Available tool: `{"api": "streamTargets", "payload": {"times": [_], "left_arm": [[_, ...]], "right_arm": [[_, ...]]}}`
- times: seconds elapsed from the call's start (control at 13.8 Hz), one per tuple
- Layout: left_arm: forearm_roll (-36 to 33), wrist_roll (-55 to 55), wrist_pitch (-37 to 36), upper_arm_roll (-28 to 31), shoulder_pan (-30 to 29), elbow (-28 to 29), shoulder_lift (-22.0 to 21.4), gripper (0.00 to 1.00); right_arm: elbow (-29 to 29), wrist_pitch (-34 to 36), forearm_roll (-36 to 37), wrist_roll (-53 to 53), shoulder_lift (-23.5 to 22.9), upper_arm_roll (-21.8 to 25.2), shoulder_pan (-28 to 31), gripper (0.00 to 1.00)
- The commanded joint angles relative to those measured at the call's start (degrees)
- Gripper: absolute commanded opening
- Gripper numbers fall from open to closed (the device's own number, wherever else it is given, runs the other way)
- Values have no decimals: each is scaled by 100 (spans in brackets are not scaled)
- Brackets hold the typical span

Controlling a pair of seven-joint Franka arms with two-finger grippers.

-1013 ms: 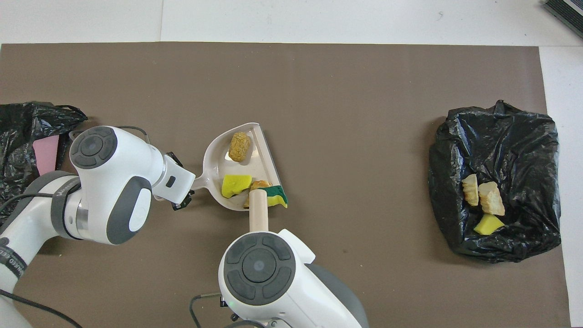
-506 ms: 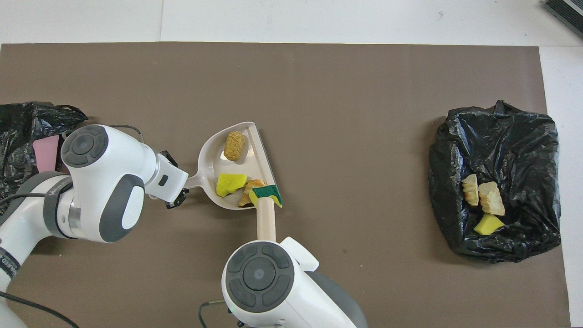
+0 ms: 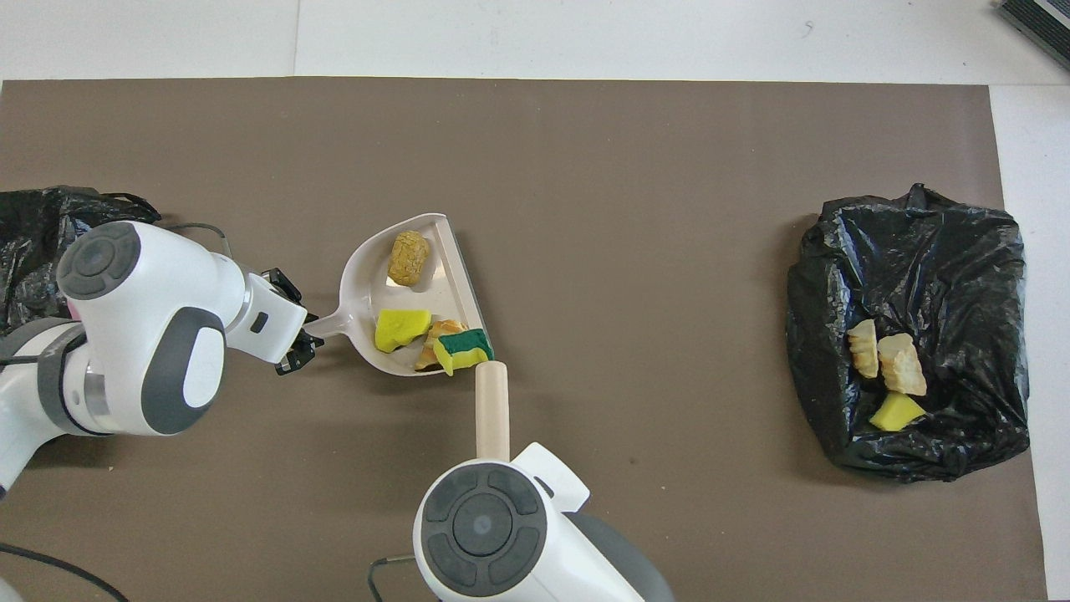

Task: Sweep and dump trash in bin
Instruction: 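Carry the loaded dustpan with the left gripper toward the nearer black bag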

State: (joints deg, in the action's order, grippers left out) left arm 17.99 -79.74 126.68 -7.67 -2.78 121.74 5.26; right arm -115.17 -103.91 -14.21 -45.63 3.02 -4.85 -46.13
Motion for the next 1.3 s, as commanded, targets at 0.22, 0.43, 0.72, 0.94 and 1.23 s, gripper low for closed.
{"api": "streamTargets", "payload": {"times": [0.22, 0.43, 0.72, 0.94, 1.23], "left_arm": [[398, -437, -712, -51, -303, -422, -279, 0], [389, -771, -1119, -33, -276, -555, -403, 0], [267, -780, -1872, -16, -390, -1195, -342, 0], [126, -1051, -2015, -16, -645, -1380, -350, 0], [-277, -1544, -2279, -24, -1207, -1741, -157, 0]], "right_arm": [[-1727, -832, -2, -174, 1200, -51, -378, 0], [-2281, -1621, -11, -552, 1149, -51, -810, 0], [-2475, -2280, -20, -893, 764, -51, -1205, 0], [-2476, -2476, -20, -1026, 507, -51, -1267, 0], [-2484, -2652, -20, -1001, 411, -51, -1276, 0]]}}
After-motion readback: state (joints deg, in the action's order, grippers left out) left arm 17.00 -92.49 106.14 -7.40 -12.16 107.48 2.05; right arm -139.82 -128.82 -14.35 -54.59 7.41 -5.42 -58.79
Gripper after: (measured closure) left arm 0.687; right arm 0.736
